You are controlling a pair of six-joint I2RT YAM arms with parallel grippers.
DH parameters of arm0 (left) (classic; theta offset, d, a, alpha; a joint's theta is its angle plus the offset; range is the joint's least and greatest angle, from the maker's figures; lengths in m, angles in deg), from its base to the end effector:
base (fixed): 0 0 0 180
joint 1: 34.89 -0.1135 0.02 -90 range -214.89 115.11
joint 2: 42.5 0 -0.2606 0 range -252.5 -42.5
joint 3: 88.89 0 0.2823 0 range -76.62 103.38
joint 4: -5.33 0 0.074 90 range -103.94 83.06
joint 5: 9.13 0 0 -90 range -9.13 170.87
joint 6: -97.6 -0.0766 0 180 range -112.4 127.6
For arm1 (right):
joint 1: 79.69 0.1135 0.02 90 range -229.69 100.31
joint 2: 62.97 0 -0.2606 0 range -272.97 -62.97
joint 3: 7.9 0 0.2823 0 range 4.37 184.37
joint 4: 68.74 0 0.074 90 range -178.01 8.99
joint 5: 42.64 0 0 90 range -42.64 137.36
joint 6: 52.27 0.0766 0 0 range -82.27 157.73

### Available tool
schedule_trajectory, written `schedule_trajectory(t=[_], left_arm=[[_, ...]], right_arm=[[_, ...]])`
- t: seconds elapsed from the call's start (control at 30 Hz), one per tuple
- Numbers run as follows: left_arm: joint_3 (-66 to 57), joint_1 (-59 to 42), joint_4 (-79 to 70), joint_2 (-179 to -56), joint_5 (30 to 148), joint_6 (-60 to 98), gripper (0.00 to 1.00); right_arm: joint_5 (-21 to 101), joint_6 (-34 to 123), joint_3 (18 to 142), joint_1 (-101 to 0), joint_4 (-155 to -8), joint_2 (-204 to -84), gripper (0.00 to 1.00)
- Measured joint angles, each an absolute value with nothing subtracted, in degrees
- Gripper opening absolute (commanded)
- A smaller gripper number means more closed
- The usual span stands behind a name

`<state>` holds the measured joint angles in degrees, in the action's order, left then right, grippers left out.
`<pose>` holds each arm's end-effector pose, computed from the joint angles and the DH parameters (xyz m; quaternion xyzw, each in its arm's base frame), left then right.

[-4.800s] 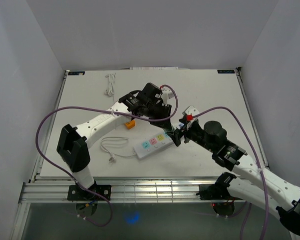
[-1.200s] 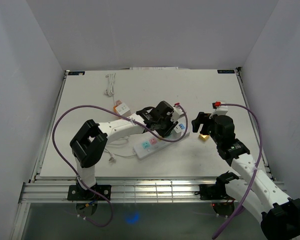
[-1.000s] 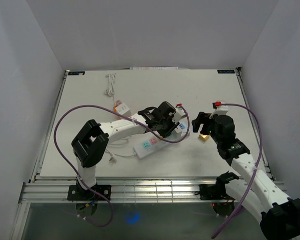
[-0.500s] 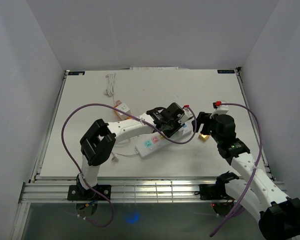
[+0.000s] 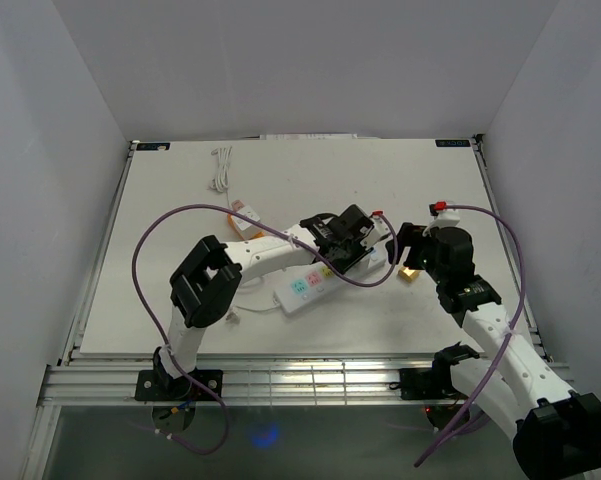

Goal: Insert the plug

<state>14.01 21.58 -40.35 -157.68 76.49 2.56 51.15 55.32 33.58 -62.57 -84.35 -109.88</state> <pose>0.2736 -0.4023 0.1618 0.4821 0.8308 -0.0866 0.2644 0.2532 0.0727 0.2231 0.0221 0.8238 0.1428 0.5482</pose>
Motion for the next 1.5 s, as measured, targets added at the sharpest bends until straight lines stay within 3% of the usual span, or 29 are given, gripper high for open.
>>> schedule_trajectory(t=[0.37, 0.47, 0.5, 0.7, 0.8, 1.13, 1.5], left_arm=[[13.97, 20.29, -39.30, -158.68, 79.75, 3.30, 0.00], [13.99, 20.29, -39.33, -158.59, 79.62, 3.87, 0.20], [13.99, 20.29, -39.35, -158.53, 79.55, 4.07, 0.34], [13.16, 20.44, -40.05, -158.22, 78.33, 5.82, 0.66], [11.41, 20.57, -41.07, -157.96, 77.84, 7.06, 0.97], [9.33, 20.57, -41.21, -151.07, 75.77, 10.14, 0.98], [6.47, 20.57, -39.44, -139.32, 74.41, 11.74, 0.98]], right_arm=[[47.24, 55.84, 32.69, -67.03, -84.33, -111.56, 0.79], [46.39, 56.23, 32.60, -68.01, -84.54, -112.00, 0.82], [46.10, 56.47, 32.60, -68.40, -84.61, -112.20, 0.85], [46.93, 58.42, 33.56, -69.63, -89.44, -114.86, 0.98], [48.38, 60.21, 35.48, -69.74, -94.05, -115.32, 0.96], [56.57, 72.34, 41.91, -69.85, -106.42, -116.44, 0.95], [58.19, 81.81, 44.01, -69.69, -110.55, -128.35, 1.00]])
